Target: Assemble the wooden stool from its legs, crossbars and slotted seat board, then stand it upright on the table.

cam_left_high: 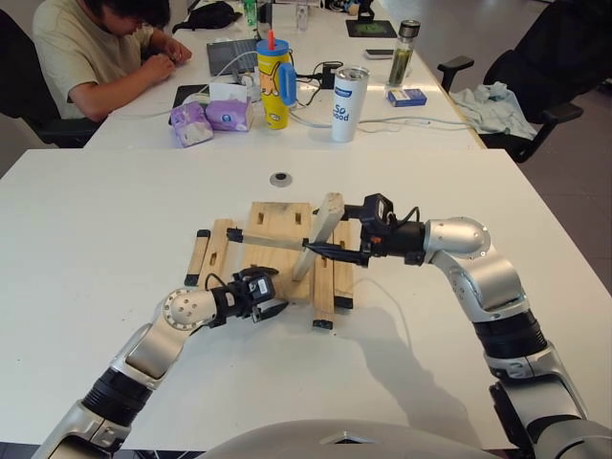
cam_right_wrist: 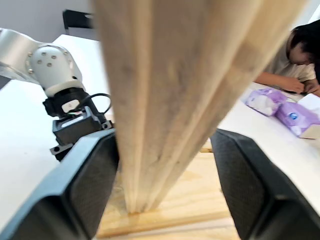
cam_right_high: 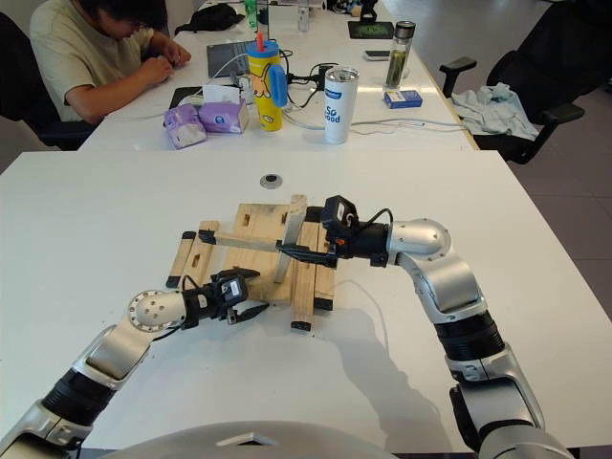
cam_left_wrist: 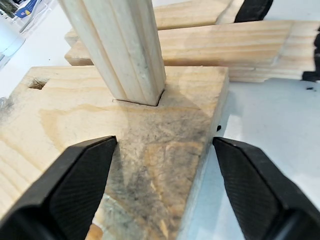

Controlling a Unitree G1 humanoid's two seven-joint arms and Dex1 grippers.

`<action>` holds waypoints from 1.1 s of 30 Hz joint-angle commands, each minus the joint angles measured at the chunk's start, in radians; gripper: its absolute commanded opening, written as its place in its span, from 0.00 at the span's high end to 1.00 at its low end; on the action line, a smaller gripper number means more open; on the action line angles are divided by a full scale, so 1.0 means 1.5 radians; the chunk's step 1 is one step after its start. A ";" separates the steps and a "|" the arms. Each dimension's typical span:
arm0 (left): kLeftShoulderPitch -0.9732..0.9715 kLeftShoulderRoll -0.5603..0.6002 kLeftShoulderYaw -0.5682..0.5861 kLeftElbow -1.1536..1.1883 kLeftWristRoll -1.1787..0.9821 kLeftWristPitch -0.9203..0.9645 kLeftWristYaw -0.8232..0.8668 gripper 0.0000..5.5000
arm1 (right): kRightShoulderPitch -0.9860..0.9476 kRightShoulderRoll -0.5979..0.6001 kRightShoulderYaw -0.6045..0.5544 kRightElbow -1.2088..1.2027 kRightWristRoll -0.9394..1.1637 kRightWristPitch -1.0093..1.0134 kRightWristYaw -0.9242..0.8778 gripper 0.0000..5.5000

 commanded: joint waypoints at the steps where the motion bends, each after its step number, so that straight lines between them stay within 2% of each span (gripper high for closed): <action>1: 0.033 0.013 -0.018 0.086 0.041 0.076 -0.001 0.35 | -0.022 -0.032 -0.043 -0.001 0.007 0.006 -0.001 0.43; 5: 0.028 0.021 -0.006 0.089 0.035 0.041 -0.003 0.35 | -0.021 -0.018 -0.122 -0.033 0.098 0.073 -0.037 0.43; 8: 0.038 0.017 0.043 0.043 -0.002 -0.009 0.009 0.35 | -0.006 0.014 -0.197 -0.033 0.177 0.131 -0.107 0.43; 12: 0.078 0.000 0.170 -0.077 -0.168 0.022 -0.017 0.35 | 0.046 0.068 -0.257 0.000 0.193 0.149 -0.228 0.43; 18: 0.134 0.019 0.320 -0.139 -0.319 0.108 -0.031 0.35 | 0.080 0.112 -0.340 0.047 0.181 0.123 -0.377 0.43; 22: 0.123 0.005 0.389 -0.098 -0.335 0.137 0.029 0.35 | 0.077 0.119 -0.333 0.063 0.125 0.147 -0.482 0.43; 27: 0.114 0.000 0.382 -0.086 -0.322 0.156 0.058 0.35 | 0.138 0.114 -0.278 0.028 0.100 0.182 -0.476 0.43; 33: 0.167 -0.006 0.363 -0.123 -0.316 0.158 0.053 0.35 | 0.319 0.131 -0.196 -0.206 0.188 0.357 -0.486 0.43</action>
